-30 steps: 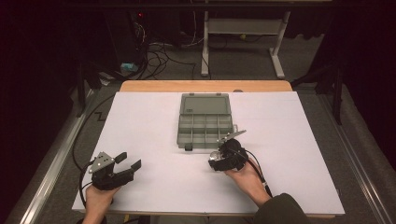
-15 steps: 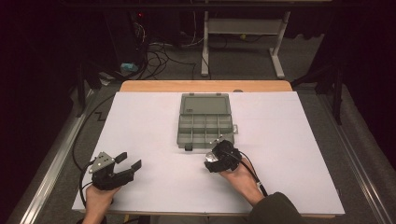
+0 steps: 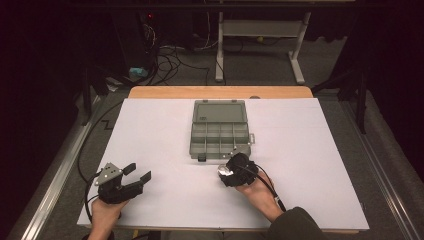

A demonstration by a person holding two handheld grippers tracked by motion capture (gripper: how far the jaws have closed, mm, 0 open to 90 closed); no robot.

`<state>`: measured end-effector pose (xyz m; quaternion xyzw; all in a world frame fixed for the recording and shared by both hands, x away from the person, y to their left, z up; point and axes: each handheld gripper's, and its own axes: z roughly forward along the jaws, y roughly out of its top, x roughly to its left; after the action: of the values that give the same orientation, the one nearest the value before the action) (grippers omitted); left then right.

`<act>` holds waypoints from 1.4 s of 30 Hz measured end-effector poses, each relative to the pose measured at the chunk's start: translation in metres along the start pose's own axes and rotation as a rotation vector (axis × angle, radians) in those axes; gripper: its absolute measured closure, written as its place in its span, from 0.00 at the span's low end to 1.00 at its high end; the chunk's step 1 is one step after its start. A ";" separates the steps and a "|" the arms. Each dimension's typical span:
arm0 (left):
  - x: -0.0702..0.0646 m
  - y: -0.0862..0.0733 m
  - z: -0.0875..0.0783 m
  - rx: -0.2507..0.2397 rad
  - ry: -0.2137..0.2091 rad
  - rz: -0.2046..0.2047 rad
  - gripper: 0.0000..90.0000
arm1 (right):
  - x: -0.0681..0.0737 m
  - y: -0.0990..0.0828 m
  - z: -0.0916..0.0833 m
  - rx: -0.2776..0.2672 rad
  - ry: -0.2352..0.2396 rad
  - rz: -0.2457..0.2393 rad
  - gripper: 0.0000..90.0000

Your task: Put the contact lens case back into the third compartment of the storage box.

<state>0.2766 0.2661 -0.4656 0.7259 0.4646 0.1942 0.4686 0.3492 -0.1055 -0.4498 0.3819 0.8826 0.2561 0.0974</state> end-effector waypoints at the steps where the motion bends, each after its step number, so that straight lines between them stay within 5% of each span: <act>1: 0.000 0.000 0.000 0.000 0.000 0.000 0.34 | 0.000 0.000 0.000 0.000 0.002 0.001 0.54; 42: 0.000 0.000 0.000 0.004 0.002 0.006 0.34 | -0.033 0.000 -0.049 -0.073 0.033 0.006 0.55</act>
<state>0.2768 0.2659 -0.4656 0.7279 0.4632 0.1956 0.4662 0.3542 -0.1481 -0.4094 0.3764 0.8730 0.2947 0.0961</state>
